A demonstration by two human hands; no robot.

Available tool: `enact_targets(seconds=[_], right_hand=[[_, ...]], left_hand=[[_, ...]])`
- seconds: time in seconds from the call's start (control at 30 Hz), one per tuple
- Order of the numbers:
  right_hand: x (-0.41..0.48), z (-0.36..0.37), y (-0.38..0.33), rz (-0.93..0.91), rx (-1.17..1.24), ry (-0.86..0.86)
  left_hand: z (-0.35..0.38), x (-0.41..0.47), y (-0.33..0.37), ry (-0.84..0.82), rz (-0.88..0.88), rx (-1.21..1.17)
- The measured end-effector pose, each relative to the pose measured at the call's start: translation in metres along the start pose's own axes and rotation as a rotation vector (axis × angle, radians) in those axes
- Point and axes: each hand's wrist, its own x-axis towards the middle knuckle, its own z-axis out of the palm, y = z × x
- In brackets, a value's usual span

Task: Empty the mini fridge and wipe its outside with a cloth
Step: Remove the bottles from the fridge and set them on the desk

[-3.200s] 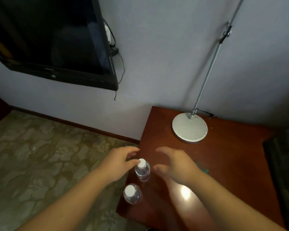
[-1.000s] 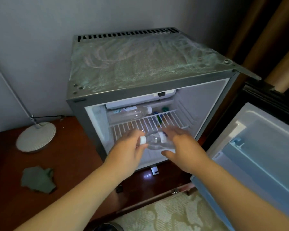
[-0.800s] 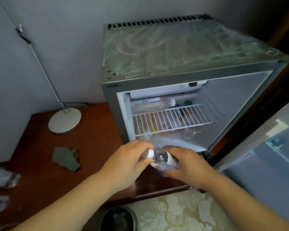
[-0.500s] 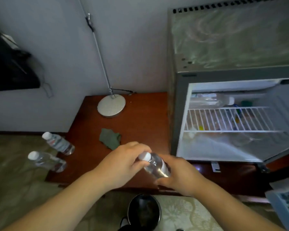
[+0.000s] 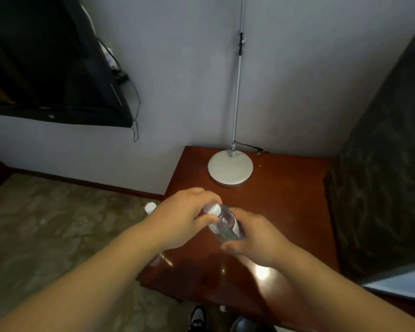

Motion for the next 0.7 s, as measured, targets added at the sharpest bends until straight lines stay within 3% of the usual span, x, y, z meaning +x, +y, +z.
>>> enact_targets(seconds=[0.3,0.7], right_hand=[[0.143,0.043,-0.049,0.058,0.009,0.095],[0.23,0.087,-0.042,0.206,0.078,0.014]], left_hand=[[-0.066,0.049,-0.133,-0.055,0.048,0.009],[-0.048,0.093,-0.219,-0.187,0.093,0.109]])
